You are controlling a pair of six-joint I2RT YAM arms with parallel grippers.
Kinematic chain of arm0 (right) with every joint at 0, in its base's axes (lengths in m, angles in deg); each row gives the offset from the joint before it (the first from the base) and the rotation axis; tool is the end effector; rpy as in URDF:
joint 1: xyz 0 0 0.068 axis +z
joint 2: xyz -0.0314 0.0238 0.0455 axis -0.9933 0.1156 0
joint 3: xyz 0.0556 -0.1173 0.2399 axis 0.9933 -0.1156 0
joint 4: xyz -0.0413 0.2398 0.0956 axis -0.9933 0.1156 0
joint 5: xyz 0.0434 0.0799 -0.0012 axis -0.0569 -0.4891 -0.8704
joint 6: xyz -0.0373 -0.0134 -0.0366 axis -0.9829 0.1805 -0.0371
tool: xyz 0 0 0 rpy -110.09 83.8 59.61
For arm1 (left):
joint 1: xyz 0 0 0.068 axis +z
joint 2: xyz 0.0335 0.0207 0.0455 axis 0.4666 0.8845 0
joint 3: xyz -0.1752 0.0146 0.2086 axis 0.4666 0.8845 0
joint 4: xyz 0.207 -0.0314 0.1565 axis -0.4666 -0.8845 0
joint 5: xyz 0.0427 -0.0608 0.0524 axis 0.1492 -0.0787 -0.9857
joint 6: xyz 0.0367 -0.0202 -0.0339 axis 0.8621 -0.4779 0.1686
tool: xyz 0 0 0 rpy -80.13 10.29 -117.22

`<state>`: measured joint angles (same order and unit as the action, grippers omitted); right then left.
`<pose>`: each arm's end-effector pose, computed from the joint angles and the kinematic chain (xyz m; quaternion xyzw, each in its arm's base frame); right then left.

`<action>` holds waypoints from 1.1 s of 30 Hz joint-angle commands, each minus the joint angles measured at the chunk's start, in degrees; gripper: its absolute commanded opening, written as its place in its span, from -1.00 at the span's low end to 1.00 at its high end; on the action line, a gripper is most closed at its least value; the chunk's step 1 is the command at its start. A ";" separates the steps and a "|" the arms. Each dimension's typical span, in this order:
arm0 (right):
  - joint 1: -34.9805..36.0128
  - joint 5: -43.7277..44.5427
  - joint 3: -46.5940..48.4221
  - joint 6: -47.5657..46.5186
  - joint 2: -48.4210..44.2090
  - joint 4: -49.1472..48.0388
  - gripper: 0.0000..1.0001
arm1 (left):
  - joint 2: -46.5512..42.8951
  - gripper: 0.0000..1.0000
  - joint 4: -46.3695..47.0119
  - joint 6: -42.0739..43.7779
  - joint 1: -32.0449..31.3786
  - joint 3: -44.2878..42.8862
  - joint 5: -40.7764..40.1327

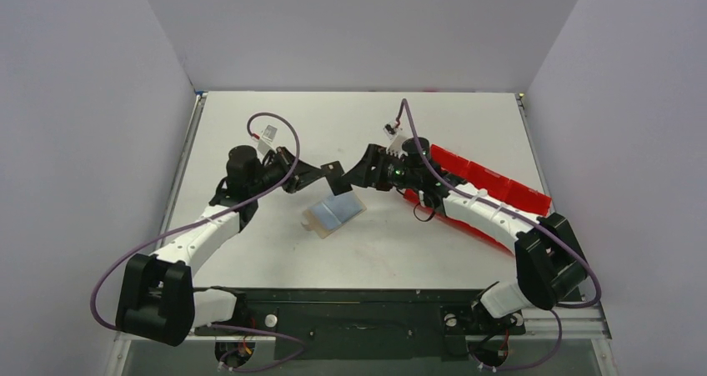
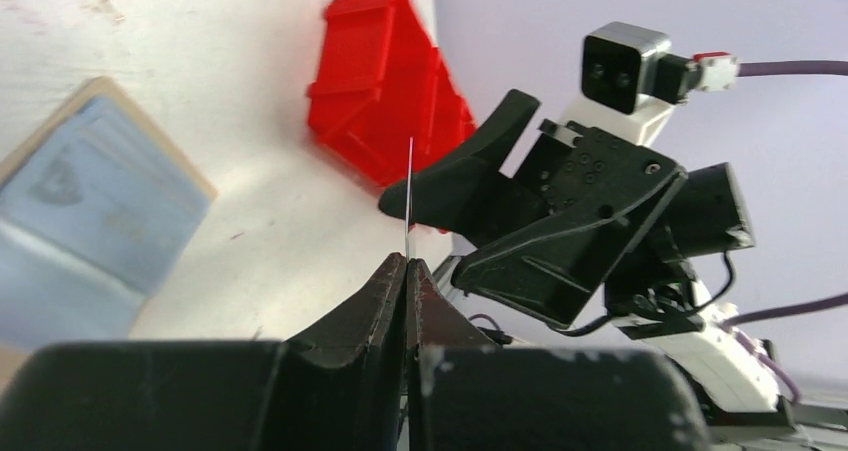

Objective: Take the credit cards out of the card holder
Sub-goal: Place the credit card in the storage box.

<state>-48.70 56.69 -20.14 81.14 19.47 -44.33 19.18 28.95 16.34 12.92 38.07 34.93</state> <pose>0.2636 0.2033 0.2571 -0.0545 0.8248 0.4981 0.2619 0.2572 -0.0900 0.2493 -0.1524 0.7782 -0.5455 0.2714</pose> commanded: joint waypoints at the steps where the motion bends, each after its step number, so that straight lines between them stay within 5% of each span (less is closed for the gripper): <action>1: -0.23 -3.87 -0.66 2.42 -3.59 -7.95 0.26 | 0.93 -1.00 14.04 -5.34 0.14 -2.09 4.63; 20: -0.85 -4.74 -2.19 5.52 -5.19 -10.89 -1.00 | 3.98 -1.00 16.29 -5.08 -2.02 -2.51 5.52; 23: -1.06 -4.36 -2.42 5.51 -5.37 -10.67 -1.00 | 4.25 -1.00 14.11 -3.89 -2.06 -2.85 5.52; 30: -1.37 -1.17 -2.45 4.20 -6.48 -7.16 -1.00 | 3.20 -0.40 5.42 0.48 -2.38 -4.41 2.46; 33: -1.64 1.30 -2.21 3.24 -7.04 -3.34 -1.00 | 2.70 -0.33 0.57 3.63 -2.62 -5.61 0.54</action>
<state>-49.69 54.02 -22.34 86.49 15.43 -50.08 23.62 35.47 14.79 10.69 36.43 37.81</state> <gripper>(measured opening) 0.005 0.320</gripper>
